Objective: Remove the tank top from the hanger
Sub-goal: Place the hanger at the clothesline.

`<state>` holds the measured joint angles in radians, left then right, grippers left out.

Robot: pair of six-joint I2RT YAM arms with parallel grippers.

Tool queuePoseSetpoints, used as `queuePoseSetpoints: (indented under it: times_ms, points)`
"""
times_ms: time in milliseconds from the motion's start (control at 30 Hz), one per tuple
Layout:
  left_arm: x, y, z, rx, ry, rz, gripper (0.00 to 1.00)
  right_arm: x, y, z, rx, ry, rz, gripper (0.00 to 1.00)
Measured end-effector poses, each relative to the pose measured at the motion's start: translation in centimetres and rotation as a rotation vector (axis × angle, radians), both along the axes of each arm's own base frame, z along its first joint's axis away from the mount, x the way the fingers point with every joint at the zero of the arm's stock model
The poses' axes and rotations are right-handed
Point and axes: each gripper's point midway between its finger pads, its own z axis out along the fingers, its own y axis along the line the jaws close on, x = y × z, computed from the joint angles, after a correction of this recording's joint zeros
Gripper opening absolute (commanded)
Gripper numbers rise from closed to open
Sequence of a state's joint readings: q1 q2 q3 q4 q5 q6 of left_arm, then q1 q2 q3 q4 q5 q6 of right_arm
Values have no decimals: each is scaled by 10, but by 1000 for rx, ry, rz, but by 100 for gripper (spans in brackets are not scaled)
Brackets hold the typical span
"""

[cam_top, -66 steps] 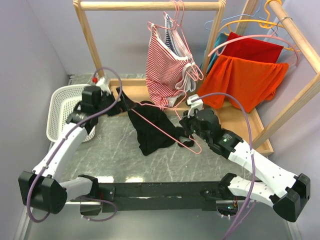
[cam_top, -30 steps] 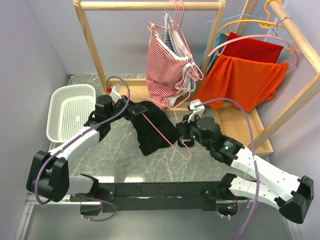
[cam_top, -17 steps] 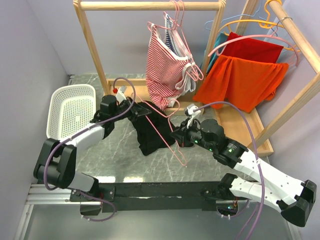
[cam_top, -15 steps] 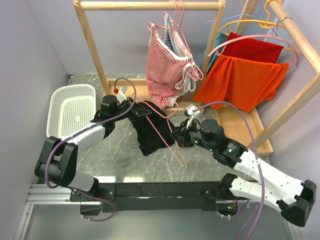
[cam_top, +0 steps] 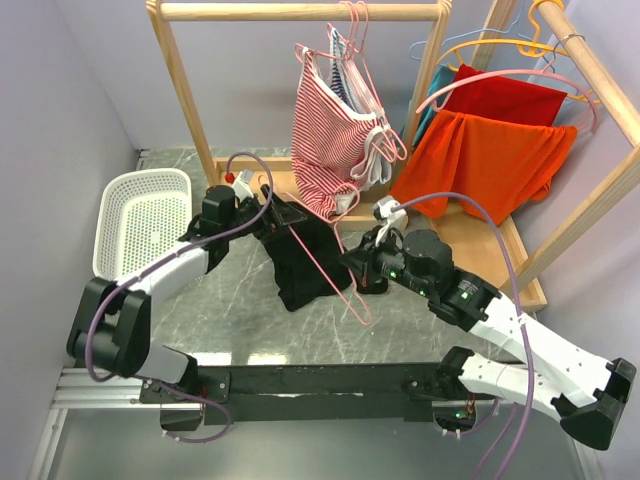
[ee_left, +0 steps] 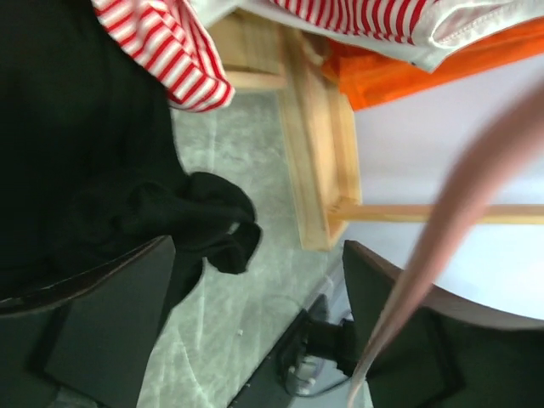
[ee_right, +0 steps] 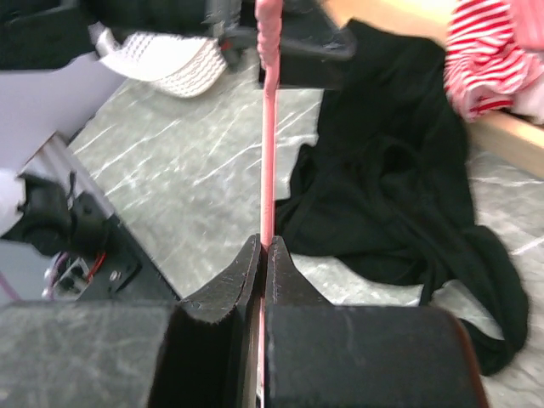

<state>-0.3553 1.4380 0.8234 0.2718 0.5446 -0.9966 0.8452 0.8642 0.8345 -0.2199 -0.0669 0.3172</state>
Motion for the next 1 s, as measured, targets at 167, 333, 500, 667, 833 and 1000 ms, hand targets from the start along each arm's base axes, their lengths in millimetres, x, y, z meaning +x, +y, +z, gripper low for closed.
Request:
queuePoseSetpoints:
  times_ms: [167, 333, 500, 667, 833, 1000]
  points:
    - [1, 19, 14, 85, -61, 89, 95, 19, -7, 7, -44, 4, -110, 0]
    - [-3, 48, 46, 153, -173, 226, 99, 49, -6, 20, -114, 4, -242, 0]
    - [-10, 75, 70, 216, -270, 333, 99, 75, 1, 35, -167, -13, -321, 0]
    - [-9, 91, 52, 319, -241, 378, 99, 103, 21, 64, -217, -36, -352, 0]
    - [-10, 98, 39, 381, -221, 387, 99, 135, 52, 112, -229, -87, -351, 0]
    - [-10, 99, 30, 417, -214, 370, 99, 161, 69, 158, -200, -128, -347, 0]
